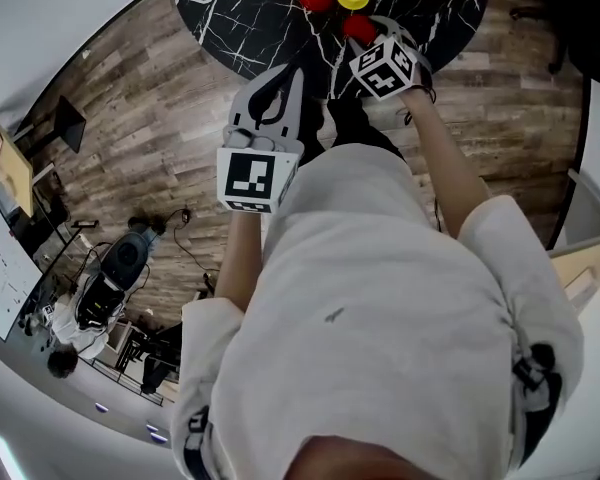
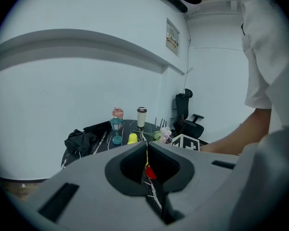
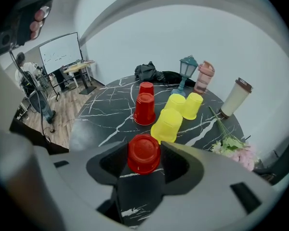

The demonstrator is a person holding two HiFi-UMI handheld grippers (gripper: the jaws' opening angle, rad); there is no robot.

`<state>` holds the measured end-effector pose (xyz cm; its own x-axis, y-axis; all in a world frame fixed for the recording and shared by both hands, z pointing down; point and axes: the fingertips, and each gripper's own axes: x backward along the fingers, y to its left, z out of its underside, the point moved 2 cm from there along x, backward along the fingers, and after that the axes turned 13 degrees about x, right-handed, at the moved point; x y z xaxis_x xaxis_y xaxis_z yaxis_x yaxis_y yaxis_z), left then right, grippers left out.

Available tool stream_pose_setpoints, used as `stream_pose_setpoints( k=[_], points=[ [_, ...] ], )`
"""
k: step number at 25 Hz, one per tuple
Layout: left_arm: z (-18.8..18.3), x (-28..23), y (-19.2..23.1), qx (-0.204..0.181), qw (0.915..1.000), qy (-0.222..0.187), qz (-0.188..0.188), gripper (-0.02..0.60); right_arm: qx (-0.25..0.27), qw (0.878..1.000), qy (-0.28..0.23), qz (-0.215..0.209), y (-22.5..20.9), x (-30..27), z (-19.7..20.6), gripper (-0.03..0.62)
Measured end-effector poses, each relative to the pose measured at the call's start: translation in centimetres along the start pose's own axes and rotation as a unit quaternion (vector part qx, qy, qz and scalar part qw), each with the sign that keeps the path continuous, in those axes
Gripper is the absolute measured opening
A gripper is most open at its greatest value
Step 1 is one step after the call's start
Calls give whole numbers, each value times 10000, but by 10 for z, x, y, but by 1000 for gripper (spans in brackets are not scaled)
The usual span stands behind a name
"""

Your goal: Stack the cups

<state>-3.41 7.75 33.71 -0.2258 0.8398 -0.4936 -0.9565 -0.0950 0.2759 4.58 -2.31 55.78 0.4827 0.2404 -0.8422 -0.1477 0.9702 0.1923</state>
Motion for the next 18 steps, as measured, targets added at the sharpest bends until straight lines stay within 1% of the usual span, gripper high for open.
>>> stream_pose_setpoints(
  k=[6,13,18],
  points=[
    [-5,-11,-13,-115,9997,15,212,6,-210,9995,96,211,-15,7,16,218],
    [2,-13,-10,-92,9993,133,338,6,-407,9984,132,358,-20,9,23,218],
    [3,-16,-7,-175,9986,227,443,6,-526,9977,123,411,-20,10,22,220]
  ],
)
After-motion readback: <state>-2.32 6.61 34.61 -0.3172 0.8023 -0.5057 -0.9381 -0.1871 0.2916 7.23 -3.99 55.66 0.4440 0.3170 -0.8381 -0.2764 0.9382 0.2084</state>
